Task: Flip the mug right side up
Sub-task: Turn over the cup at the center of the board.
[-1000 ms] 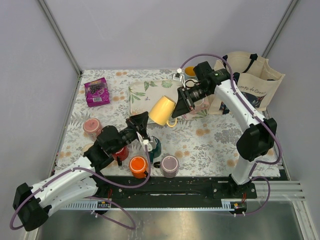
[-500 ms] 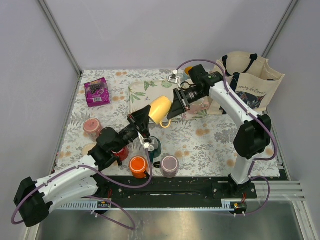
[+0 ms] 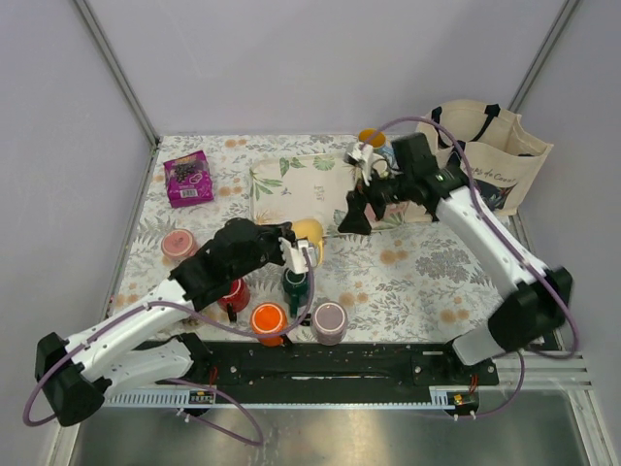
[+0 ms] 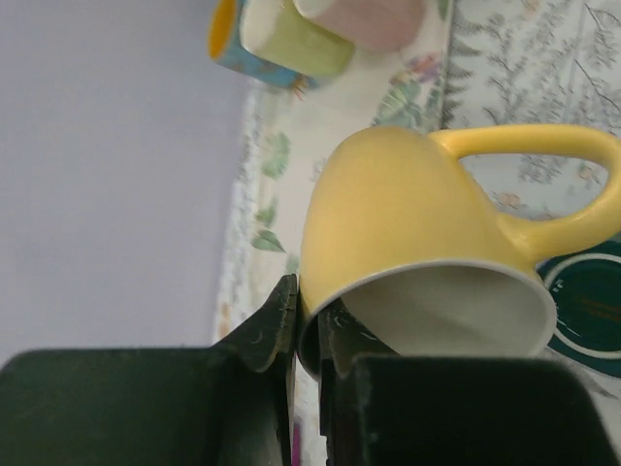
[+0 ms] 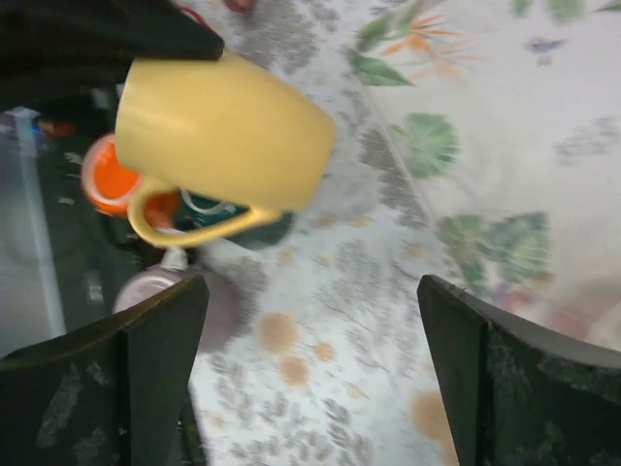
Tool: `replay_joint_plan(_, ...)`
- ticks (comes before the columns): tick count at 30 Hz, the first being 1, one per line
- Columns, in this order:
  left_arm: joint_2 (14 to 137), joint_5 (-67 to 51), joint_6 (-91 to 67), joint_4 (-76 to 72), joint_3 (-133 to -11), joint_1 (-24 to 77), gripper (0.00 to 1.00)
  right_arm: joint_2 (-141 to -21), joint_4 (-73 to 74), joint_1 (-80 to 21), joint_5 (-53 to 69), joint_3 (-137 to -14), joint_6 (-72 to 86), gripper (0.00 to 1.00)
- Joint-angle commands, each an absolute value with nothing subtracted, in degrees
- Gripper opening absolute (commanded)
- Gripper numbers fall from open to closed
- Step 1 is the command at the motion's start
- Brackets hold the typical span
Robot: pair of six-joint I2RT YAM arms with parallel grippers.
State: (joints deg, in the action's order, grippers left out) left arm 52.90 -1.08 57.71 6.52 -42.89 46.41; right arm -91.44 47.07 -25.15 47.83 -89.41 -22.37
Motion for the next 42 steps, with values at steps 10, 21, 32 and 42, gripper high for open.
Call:
replay_joint_plan(10,76.6,0.8,23.1,41.2,-75.0,43.9,0.00,-67.7,25.4,-30.1,35.7,-64.5,-37.1,0.79)
replay_joint_plan(21,93.7,-4.5,15.6,53.6,-93.1,42.5,0.00,-66.9,26.0,-39.0,25.8,-59.8,-47.8,0.71)
replay_joint_plan(32,96.1,-6.1,15.9,54.7,-98.5,42.4,0.00,-74.0,24.8,-41.1,21.4,-63.5,-51.5,0.56)
replay_joint_plan(42,96.2,-12.3,13.9,57.0,-101.6,40.2,0.00,-75.4,18.8,-41.7,17.8,-60.9,-48.4,0.00)
